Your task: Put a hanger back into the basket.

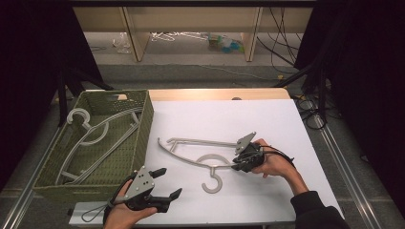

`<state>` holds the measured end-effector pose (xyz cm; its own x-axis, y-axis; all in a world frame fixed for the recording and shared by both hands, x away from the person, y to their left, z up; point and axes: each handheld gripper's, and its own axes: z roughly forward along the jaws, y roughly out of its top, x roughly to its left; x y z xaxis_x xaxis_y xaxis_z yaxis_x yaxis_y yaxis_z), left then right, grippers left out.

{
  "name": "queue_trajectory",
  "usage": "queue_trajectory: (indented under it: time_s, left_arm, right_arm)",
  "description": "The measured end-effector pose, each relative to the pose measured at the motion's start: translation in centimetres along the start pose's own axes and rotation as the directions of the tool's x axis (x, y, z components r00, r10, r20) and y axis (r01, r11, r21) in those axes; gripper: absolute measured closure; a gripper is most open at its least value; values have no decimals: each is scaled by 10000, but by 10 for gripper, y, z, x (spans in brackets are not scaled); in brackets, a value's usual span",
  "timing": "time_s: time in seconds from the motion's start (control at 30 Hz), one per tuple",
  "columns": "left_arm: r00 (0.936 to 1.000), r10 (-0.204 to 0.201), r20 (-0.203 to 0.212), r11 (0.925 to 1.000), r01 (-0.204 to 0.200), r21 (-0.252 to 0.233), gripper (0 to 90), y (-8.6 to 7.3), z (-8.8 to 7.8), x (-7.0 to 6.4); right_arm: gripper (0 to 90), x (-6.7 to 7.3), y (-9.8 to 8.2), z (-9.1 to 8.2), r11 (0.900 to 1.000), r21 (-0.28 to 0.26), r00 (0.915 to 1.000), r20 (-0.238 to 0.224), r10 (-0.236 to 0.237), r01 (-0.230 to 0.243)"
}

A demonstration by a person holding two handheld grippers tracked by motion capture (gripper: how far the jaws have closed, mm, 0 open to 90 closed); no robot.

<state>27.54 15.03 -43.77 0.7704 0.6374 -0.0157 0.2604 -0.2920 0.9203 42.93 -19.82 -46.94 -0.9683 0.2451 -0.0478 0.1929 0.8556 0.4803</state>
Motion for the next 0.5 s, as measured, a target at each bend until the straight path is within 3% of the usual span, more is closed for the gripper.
queue_trajectory:
  time_s: [0.3, 0.4, 0.5]
  left_arm:
    - [9999, 112, -17, 9998, -112, 135, 202, 0, 1, 0]
    - [9998, 196, -5, 9997, -196, 160, 202, 0, 0, 1]
    - [10000, 34, -26, 9999, -33, 150, 202, 0, 0, 1]
  right_arm:
    - [716, 1, 1, 1, 9998, 121, 9998, -4, -175, 175]
    - [731, 2, 2, 1, 9989, 173, 9991, -11, -431, 431]
    - [766, 3, 4, 1, 9973, 227, 9975, -65, -701, 702]
